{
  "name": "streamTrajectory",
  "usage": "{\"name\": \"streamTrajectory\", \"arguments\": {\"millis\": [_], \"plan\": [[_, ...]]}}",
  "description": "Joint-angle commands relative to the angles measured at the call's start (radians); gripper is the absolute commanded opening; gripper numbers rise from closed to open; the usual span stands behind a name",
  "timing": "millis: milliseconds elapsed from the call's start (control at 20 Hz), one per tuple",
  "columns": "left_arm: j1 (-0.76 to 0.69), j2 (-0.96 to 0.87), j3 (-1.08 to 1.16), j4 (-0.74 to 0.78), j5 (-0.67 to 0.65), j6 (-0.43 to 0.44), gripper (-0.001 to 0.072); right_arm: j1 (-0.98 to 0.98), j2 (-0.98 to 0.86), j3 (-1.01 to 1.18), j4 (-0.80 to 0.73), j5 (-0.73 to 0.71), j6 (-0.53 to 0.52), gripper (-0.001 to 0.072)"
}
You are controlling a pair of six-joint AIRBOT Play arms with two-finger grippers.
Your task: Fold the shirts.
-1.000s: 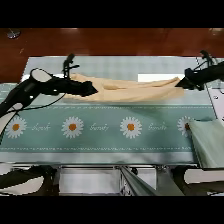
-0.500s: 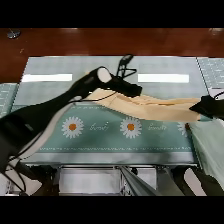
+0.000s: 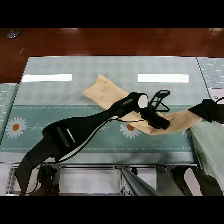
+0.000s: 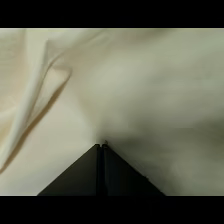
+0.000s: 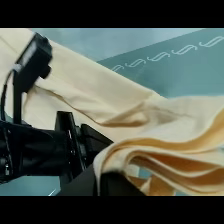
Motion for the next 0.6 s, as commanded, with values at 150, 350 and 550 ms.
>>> {"name": "streamTrajectory", "arguments": {"millis": [150,350,550], "plan": [[0.216,0.033,0.124,-0.002,-0.169,-0.03,0.0021,0.002,0.005,0.021,0.08,-0.004,-0.002,0.0025],[0.489,0.19,0.113,0.047,-0.316,-0.031,0.002,0.029,-0.026,0.078,0.164,-0.031,0.0,0.0025],[0.654,0.499,-0.063,0.242,-0.332,0.008,0.002,0.305,-0.195,0.237,0.158,-0.131,0.045,0.0025]]}}
